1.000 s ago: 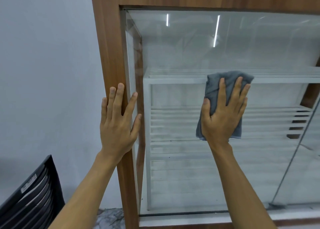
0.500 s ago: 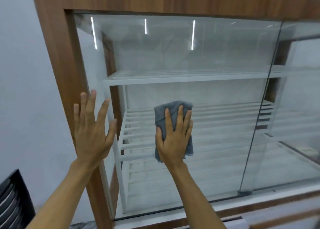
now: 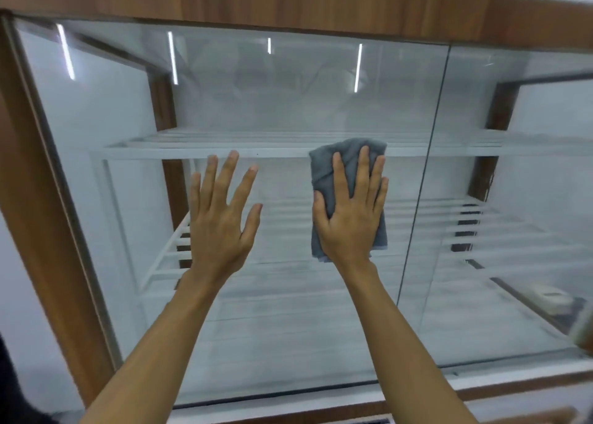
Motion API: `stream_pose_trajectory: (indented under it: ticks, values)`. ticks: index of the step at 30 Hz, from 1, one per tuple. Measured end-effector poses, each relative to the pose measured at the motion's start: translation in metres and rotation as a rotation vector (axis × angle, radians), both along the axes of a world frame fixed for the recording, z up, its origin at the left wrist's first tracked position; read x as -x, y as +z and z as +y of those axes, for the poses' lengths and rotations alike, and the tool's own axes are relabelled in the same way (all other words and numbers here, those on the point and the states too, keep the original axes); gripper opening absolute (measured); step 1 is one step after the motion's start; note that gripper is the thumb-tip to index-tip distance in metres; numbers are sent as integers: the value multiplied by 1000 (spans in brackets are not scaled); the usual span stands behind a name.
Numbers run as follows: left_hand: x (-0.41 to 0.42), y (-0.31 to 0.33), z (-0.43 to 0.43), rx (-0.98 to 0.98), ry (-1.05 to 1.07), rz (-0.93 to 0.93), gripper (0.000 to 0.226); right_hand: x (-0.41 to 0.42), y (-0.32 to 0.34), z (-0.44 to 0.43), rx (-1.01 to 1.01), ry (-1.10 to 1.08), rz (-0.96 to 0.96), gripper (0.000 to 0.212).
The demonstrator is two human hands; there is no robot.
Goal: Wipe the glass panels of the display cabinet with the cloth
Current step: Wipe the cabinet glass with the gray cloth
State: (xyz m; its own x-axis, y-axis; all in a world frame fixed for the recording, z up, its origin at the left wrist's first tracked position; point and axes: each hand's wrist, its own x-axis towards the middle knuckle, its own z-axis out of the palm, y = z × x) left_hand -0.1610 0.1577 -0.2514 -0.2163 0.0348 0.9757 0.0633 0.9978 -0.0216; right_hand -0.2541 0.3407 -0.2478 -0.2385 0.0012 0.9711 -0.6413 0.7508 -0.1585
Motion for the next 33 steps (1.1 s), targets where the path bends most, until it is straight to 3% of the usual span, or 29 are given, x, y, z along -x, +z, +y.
stream_pose_trajectory:
  ticks: [6, 11, 24, 30, 33]
  values:
    - [11, -5, -4, 15, 60, 30, 53, 33, -1, 70, 156, -3, -41, 60]
    - [13, -5, -3, 17, 78, 55, 53, 30, -18, 69, 190, 11, -88, 60]
    - [15, -6, -7, 20, 70, 47, 56, -14, -19, -28, -85, 56, 20, 62]
    - [14, -8, -8, 20, 73, 52, 54, -2, -3, -7, -156, 31, 79, 62]
    - [15, -8, -8, 10, 65, 56, 53, 11, 11, 22, -52, 14, 30, 61]
